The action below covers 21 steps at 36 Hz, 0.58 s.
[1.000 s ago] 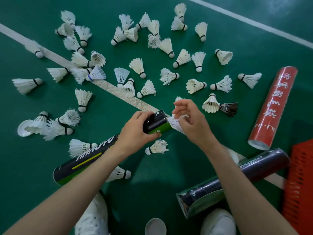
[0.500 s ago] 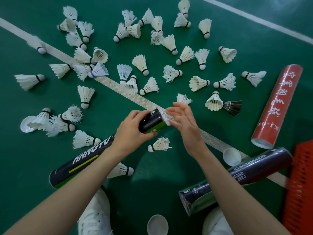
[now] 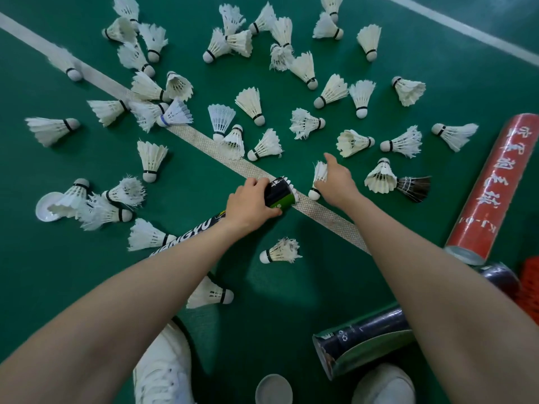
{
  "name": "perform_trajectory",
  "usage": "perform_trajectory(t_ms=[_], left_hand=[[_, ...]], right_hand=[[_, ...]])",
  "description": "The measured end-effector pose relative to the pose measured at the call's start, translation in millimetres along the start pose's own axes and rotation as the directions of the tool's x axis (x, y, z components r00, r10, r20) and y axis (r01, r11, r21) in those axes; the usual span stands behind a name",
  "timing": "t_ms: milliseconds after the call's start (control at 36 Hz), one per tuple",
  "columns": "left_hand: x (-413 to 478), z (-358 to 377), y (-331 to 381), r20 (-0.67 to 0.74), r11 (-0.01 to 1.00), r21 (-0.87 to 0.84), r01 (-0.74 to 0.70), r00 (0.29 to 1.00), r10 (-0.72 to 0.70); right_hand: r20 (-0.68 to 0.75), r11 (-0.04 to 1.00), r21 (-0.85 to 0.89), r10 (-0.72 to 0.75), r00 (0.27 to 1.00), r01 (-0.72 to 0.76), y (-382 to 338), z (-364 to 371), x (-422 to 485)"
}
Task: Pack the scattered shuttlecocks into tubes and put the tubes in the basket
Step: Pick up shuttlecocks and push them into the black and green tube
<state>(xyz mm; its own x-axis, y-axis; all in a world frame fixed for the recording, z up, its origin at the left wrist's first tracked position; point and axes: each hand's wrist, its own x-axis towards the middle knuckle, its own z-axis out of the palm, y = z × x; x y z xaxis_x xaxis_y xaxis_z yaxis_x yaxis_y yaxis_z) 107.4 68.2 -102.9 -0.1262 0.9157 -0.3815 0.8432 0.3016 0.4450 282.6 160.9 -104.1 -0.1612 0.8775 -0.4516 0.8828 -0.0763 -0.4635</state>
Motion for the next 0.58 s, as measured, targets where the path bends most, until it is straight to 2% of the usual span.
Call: perform_trajectory(t_ms=[139, 194, 278, 361, 583], left_hand=[[10, -9, 1, -0.022, 0.999, -0.045, 0.024, 0.999, -0.025], [8, -13, 2, -0.034, 0.997, -0.079, 0.021, 0.999, -0.024], [-4, -17, 4, -0.077, 0.993, -0.119, -0.01, 0.997, 0.0], [-23, -20, 8, -0.152, 0.989, -0.139, -0.059, 0.988, 0.038], [-64, -41, 16, -0.296, 0.97, -0.173, -0.168, 0.949, 0.112]], right_hand=[[-0.206, 0.997, 0.064, -0.027, 0.978, 0.041, -6, 3, -6], [-0.328, 0.971, 0.207, -0.044, 0.944, 0.117, -10, 0, -10], [-0.456, 0.865, 0.448, 0.002, 0.89, 0.227, -21, -6, -26], [-0.456, 0.797, 0.526, -0.029, 0.89, 0.296, -28, -6, -49], [-0.364, 0.711, 0.602, -0.162, 0.917, 0.365, -32, 9, -110]])
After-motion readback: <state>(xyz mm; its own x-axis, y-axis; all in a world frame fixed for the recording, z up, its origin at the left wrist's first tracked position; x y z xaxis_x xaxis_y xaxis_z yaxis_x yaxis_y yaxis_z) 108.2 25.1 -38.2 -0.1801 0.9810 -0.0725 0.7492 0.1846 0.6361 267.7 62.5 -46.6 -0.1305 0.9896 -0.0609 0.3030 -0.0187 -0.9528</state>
